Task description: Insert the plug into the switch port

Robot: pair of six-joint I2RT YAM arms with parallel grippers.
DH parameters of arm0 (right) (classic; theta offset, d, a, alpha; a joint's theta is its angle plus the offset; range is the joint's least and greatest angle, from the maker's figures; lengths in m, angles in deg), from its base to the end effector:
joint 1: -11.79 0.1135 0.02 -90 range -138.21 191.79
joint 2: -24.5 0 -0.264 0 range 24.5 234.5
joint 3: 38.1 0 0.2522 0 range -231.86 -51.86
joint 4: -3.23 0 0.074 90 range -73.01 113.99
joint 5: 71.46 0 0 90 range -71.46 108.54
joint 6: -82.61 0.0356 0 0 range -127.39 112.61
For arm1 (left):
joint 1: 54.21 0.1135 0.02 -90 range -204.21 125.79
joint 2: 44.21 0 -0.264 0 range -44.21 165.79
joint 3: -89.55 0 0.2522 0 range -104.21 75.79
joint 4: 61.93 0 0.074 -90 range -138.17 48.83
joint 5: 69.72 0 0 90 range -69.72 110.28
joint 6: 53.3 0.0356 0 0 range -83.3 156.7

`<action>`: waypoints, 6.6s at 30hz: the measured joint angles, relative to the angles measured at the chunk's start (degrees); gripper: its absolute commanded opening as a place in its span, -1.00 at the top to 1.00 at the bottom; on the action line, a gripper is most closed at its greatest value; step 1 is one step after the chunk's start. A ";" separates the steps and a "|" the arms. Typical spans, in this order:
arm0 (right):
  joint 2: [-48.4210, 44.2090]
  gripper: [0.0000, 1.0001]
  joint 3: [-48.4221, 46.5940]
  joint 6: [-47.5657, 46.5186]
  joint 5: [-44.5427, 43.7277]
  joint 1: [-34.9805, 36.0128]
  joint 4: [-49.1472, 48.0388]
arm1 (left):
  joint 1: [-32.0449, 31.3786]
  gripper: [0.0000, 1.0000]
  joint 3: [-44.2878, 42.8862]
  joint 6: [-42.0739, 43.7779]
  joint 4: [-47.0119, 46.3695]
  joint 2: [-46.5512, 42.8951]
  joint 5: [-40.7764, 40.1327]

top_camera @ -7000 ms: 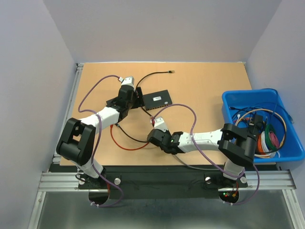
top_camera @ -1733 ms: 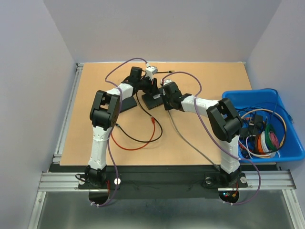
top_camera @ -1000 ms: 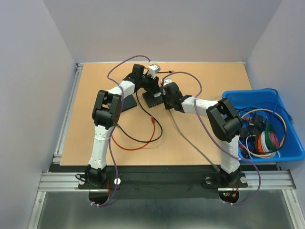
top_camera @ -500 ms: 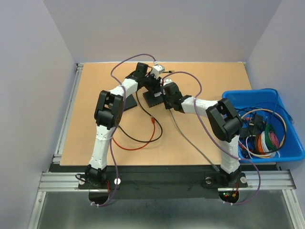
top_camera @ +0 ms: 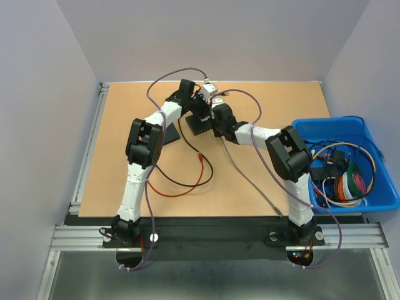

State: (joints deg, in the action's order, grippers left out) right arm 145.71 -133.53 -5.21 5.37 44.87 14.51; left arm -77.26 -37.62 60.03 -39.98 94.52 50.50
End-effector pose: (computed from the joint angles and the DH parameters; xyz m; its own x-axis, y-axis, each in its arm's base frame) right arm 0.3988 0.2501 0.1641 -0.5190 -0.2939 -0.8027 -0.3596 0.9270 -0.1069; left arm 0.5017 -0.2330 0.1793 -0.1796 0.4483 -0.8757 0.8664 0.4936 0.0750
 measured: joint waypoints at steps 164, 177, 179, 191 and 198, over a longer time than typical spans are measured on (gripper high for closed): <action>-11.19 0.99 21.70 18.27 -2.47 17.62 -11.39 | 13.44 -0.22 55.65 -49.83 -26.12 -41.35 -23.52; -23.82 0.99 22.99 18.23 15.63 12.04 -27.23 | 10.62 -0.11 68.15 -51.36 -41.97 -58.14 -11.89; -24.79 0.99 25.16 21.18 20.46 8.79 -30.51 | 9.70 -0.12 72.37 -52.74 -49.40 -60.54 -8.17; -20.72 0.99 30.36 41.92 51.25 -3.58 -52.22 | 8.87 -0.43 89.77 -70.38 -79.14 -59.84 7.87; -13.18 0.99 29.59 54.23 61.83 -3.37 -65.66 | 8.87 -0.43 90.23 -81.26 -80.41 -50.10 11.89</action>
State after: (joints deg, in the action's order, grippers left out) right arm 132.53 -103.94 49.01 67.20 41.50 -51.15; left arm -68.38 52.61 -21.23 -120.39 44.43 62.39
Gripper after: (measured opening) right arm 0.155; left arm 0.713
